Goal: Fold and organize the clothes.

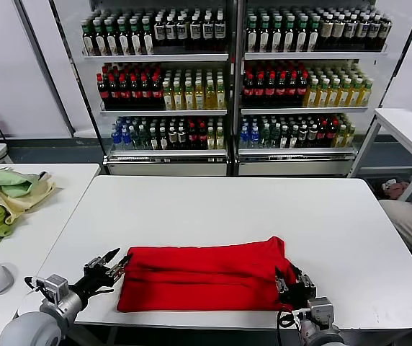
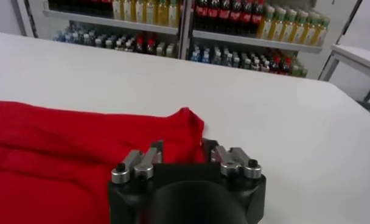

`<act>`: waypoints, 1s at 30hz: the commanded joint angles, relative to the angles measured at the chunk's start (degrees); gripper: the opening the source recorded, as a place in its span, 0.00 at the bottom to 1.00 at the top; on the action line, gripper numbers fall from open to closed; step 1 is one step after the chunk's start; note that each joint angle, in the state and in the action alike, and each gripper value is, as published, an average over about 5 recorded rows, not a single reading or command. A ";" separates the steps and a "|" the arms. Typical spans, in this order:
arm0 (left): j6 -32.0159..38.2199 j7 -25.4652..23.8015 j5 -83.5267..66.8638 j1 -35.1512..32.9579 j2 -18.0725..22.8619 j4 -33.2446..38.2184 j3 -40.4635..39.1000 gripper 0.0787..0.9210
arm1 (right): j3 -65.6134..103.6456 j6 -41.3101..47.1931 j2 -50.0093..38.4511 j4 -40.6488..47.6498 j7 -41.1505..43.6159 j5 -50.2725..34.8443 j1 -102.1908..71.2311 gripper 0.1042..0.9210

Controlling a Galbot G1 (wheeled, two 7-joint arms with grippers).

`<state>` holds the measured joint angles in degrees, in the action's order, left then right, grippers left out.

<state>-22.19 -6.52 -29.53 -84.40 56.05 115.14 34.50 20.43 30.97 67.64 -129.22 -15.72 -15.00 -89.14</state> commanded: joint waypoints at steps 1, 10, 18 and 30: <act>-3.66 27.00 -3.20 -2.01 5.36 8.63 -6.82 0.63 | -0.74 -1.68 0.53 -1.51 0.32 2.98 -0.93 0.65; -3.96 34.69 -2.82 -0.02 11.26 4.42 -14.77 0.87 | -1.06 -3.20 0.70 -0.92 0.21 3.87 -1.11 0.87; -4.31 35.10 -7.59 0.36 10.99 2.25 -14.90 0.88 | -1.53 -3.34 0.70 -0.40 0.24 4.18 -0.97 0.88; -3.85 34.87 -8.27 -0.03 11.63 2.29 -15.01 0.56 | -1.47 -3.79 0.68 0.32 0.20 4.30 -0.86 0.88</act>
<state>-25.60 25.91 -36.27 -84.48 66.75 118.01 20.80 19.04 27.46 68.24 -129.12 -15.51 -10.97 -89.92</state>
